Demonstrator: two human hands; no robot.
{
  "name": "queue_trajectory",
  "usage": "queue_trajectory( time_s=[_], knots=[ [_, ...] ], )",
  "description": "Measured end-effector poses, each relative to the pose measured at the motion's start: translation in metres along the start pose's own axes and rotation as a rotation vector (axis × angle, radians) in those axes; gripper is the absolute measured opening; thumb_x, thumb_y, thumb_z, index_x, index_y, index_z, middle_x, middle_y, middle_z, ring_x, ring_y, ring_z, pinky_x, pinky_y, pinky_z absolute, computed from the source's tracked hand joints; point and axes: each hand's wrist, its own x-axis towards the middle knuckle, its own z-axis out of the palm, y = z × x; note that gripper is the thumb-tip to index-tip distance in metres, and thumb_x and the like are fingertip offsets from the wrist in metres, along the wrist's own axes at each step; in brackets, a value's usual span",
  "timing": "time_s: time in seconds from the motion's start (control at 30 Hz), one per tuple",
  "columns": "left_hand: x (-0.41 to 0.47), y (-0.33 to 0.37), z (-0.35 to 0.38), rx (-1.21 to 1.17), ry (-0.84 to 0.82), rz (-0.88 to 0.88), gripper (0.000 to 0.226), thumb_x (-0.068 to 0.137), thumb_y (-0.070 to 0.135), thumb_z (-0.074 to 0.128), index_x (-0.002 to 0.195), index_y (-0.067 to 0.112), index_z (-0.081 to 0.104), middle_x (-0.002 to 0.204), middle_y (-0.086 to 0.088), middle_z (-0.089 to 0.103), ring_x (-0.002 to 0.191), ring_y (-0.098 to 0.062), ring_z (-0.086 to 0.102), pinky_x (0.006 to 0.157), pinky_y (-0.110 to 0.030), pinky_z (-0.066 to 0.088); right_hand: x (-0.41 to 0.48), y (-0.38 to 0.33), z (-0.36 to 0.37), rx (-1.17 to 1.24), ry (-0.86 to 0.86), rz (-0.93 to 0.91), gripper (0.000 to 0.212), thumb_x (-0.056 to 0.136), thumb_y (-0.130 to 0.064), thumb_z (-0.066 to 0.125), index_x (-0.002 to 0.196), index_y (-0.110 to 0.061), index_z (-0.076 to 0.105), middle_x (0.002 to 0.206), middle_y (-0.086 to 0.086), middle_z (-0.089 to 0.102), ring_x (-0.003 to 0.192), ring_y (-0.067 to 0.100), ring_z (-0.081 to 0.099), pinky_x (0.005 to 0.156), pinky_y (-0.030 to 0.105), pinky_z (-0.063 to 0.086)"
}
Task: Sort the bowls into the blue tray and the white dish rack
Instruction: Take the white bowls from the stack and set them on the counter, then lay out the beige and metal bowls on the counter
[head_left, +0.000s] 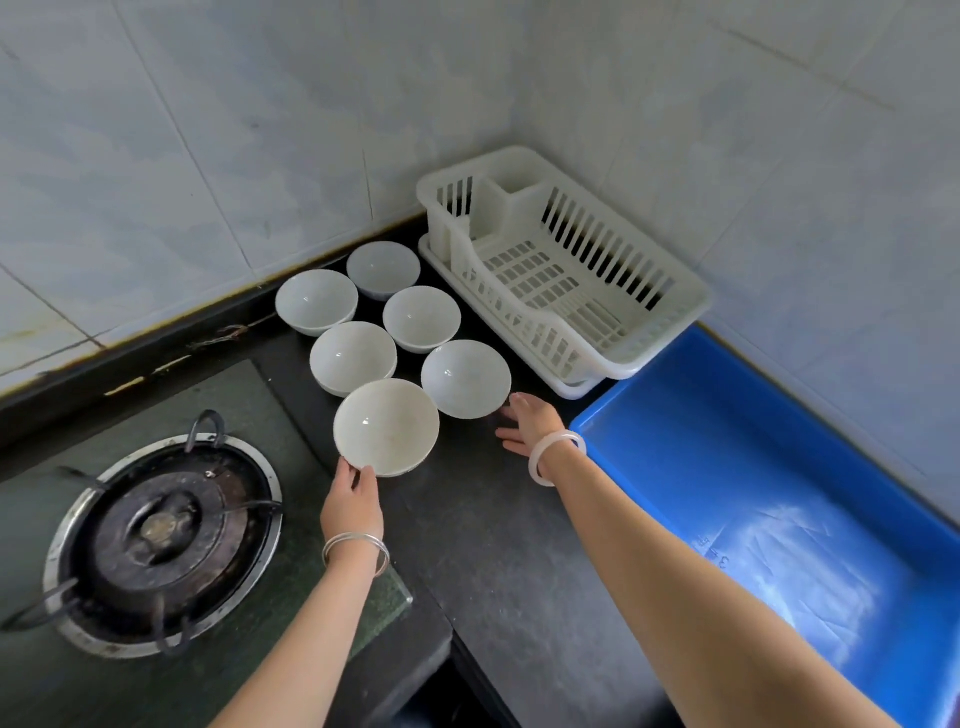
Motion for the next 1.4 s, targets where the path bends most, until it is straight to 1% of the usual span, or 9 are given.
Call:
queue_trajectory(
  time_s=[0.17,0.27,0.33,0.5,0.57,0.73,0.93,1.3,1.4],
  knots=[
    [-0.043,-0.001,0.012,0.139,-0.103,0.005,0.046,0.095,0.024,0.042,0.140,0.014,0.039,0.142,-0.005,0.048,0.129,-0.024,0.046,0.107,-0.033,0.031,-0.045,0.018,-0.048,-0.198,0.053,-0.239,0.032,0.097,-0.031,0.038,0.123,-0.020,0.053,0.122,0.004,0.062,0.092,0.019,0.065,0.082,0.032,0.051],
    [-0.073,0.003,0.030,0.230,-0.224,0.113,0.040,0.095,0.022,0.044,0.133,0.011,0.047,0.138,-0.006,0.052,0.127,-0.023,0.048,0.106,-0.031,0.033,-0.085,0.039,-0.096,-0.327,0.146,-0.363,0.020,0.093,-0.034,0.039,0.095,-0.029,0.059,0.102,-0.003,0.069,0.078,0.009,0.066,0.078,0.033,0.052],
    [-0.096,0.008,0.047,0.290,-0.328,0.201,0.035,0.095,0.022,0.045,0.128,0.012,0.054,0.132,-0.004,0.057,0.122,-0.022,0.052,0.102,-0.028,0.036,-0.112,0.059,-0.132,-0.357,0.250,-0.399,0.021,0.092,-0.033,0.040,0.088,-0.030,0.061,0.088,-0.010,0.068,0.074,0.009,0.066,0.077,0.033,0.051],
    [-0.176,0.012,0.101,0.427,-0.765,0.380,0.029,0.093,0.025,0.050,0.118,0.020,0.061,0.119,0.005,0.064,0.095,-0.002,0.056,0.085,-0.013,0.039,-0.173,0.126,-0.215,-0.374,0.551,-0.314,0.016,0.094,-0.022,0.049,0.094,-0.018,0.065,0.088,0.004,0.070,0.087,0.027,0.066,0.085,0.040,0.052],
    [-0.211,0.008,0.120,0.472,-0.901,0.456,0.026,0.092,0.024,0.052,0.116,0.021,0.063,0.115,0.006,0.066,0.091,0.002,0.056,0.082,-0.010,0.040,-0.196,0.155,-0.239,-0.422,0.669,-0.240,0.015,0.092,-0.022,0.053,0.096,-0.018,0.067,0.094,0.008,0.072,0.092,0.028,0.066,0.086,0.037,0.050],
    [-0.277,-0.009,0.153,0.622,-1.104,0.644,0.029,0.089,0.021,0.056,0.116,0.016,0.064,0.116,-0.002,0.066,0.100,-0.011,0.062,0.091,-0.018,0.045,-0.242,0.218,-0.276,-0.606,0.845,-0.152,0.014,0.087,-0.021,0.060,0.098,-0.014,0.066,0.102,0.009,0.067,0.091,0.030,0.061,0.075,0.033,0.046],
    [-0.305,-0.029,0.165,0.738,-1.087,0.793,0.034,0.088,0.019,0.057,0.122,0.020,0.059,0.118,-0.002,0.063,0.107,-0.016,0.058,0.094,-0.021,0.041,-0.257,0.251,-0.282,-0.704,0.835,-0.044,0.014,0.084,-0.026,0.062,0.093,-0.016,0.063,0.098,0.005,0.066,0.087,0.029,0.059,0.065,0.030,0.039],
    [-0.306,-0.033,0.163,0.653,-1.068,0.777,0.025,0.092,0.024,0.051,0.113,0.023,0.066,0.108,0.001,0.066,0.095,-0.009,0.057,0.084,-0.020,0.044,-0.261,0.254,-0.287,-0.757,0.854,-0.047,0.012,0.089,-0.026,0.053,0.092,-0.015,0.051,0.094,0.011,0.069,0.085,0.033,0.061,0.060,0.030,0.033],
    [-0.307,-0.032,0.163,0.657,-1.057,0.764,0.022,0.091,0.022,0.053,0.109,0.022,0.066,0.107,0.001,0.066,0.094,-0.010,0.058,0.083,-0.021,0.047,-0.266,0.254,-0.292,-0.663,0.823,-0.060,0.010,0.089,-0.024,0.054,0.088,-0.017,0.048,0.090,0.012,0.069,0.079,0.035,0.060,0.060,0.031,0.037]
  ],
)
